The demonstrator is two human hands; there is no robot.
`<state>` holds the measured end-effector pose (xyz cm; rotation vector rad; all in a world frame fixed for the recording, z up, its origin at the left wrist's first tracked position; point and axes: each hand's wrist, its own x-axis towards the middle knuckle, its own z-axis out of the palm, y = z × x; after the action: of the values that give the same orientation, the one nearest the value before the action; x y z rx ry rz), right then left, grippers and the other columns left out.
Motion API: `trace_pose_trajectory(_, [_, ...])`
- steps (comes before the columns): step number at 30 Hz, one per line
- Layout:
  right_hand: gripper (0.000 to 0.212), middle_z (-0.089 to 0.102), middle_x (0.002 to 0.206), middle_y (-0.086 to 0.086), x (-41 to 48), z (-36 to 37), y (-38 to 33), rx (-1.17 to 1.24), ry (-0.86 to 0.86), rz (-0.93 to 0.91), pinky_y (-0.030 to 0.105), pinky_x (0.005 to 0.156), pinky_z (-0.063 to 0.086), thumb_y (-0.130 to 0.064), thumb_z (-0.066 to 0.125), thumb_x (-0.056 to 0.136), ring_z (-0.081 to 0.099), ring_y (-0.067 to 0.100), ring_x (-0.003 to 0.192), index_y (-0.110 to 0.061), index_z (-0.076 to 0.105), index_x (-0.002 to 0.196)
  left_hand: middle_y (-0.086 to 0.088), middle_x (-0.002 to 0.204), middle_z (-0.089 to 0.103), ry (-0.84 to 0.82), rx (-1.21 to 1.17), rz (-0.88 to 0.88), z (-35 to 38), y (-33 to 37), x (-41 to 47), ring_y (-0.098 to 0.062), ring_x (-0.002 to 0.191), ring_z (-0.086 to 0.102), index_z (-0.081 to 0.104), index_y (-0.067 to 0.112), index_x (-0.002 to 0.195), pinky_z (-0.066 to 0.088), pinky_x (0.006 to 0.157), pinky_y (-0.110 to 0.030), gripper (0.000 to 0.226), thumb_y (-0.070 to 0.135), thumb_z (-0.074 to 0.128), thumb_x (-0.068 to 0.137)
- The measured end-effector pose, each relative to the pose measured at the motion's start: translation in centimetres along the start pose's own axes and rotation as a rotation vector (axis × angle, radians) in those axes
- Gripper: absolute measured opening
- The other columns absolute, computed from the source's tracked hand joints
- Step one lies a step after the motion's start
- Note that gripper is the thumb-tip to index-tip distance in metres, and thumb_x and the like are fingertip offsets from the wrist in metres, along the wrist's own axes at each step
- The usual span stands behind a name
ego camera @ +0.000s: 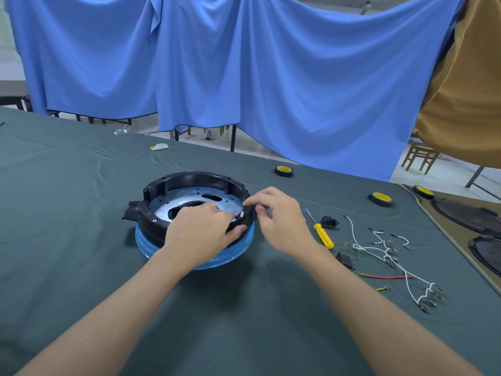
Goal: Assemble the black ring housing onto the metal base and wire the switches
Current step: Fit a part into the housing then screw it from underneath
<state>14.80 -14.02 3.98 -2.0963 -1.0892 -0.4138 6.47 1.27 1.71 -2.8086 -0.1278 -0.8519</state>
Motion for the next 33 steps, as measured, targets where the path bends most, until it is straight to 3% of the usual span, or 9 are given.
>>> trace_pose_trajectory(4, [0.027, 0.062, 0.103, -0.008, -0.9, 1.0, 0.3, 0.005, -0.047, -0.008, 0.032, 0.081, 0.05, -0.006, 0.054, 0.091, 0.059, 0.011, 0.09, -0.02, 0.074, 0.102, 0.004, 0.07, 0.061, -0.011, -0.027, 0.001, -0.2, 0.1, -0.1, -0.019, 0.068, 0.06, 0.069, 0.026, 0.087, 0.025, 0.046, -0.028, 0.054, 0.062, 0.029, 0.095])
trace_pose_trajectory(10, [0.017, 0.063, 0.094, -0.01, -0.8, 1.6, 0.0, 0.051, 0.112, 0.023, 0.023, 0.074, 0.049, -0.014, 0.066, 0.086, 0.058, 0.006, 0.072, -0.019, 0.074, 0.101, 0.004, 0.069, 0.06, 0.011, -0.013, 0.0, -0.3, 0.2, 0.0, -0.019, 0.066, 0.06, 0.066, 0.023, 0.08, 0.021, 0.045, -0.029, 0.059, 0.063, 0.025, 0.093])
trace_pose_trajectory(19, [0.012, 0.066, 0.096, -0.006, -1.1, 1.9, -0.1, 0.052, 0.068, 0.088, 0.027, 0.078, 0.05, -0.015, 0.066, 0.087, 0.061, 0.009, 0.081, -0.016, 0.076, 0.093, 0.001, 0.054, 0.054, 0.019, -0.01, 0.029, -0.9, 0.3, -0.3, -0.023, 0.05, 0.054, 0.061, 0.018, 0.065, 0.015, 0.043, -0.024, 0.048, 0.054, 0.047, 0.094])
trace_pose_trajectory(25, [0.008, 0.066, 0.085, -0.006, -0.3, 1.6, -0.5, 0.057, 0.056, 0.08, 0.034, 0.078, 0.05, -0.015, 0.067, 0.085, 0.06, 0.013, 0.081, -0.017, 0.074, 0.083, 0.002, 0.056, 0.056, 0.039, 0.007, 0.032, -0.7, 0.3, -0.3, -0.023, 0.052, 0.055, 0.06, 0.019, 0.066, 0.018, 0.043, -0.026, 0.049, 0.056, 0.043, 0.094])
trace_pose_trajectory(33, [0.016, 0.066, 0.094, -0.003, -0.4, 1.1, -0.2, -0.067, -0.033, -0.001, 0.041, 0.08, 0.05, -0.014, 0.06, 0.09, 0.059, 0.018, 0.09, -0.016, 0.075, 0.093, 0.002, 0.047, 0.05, 0.013, 0.016, 0.005, -1.0, 0.3, -0.4, -0.022, 0.042, 0.049, 0.057, 0.017, 0.057, 0.009, 0.043, -0.022, 0.05, 0.051, 0.051, 0.092])
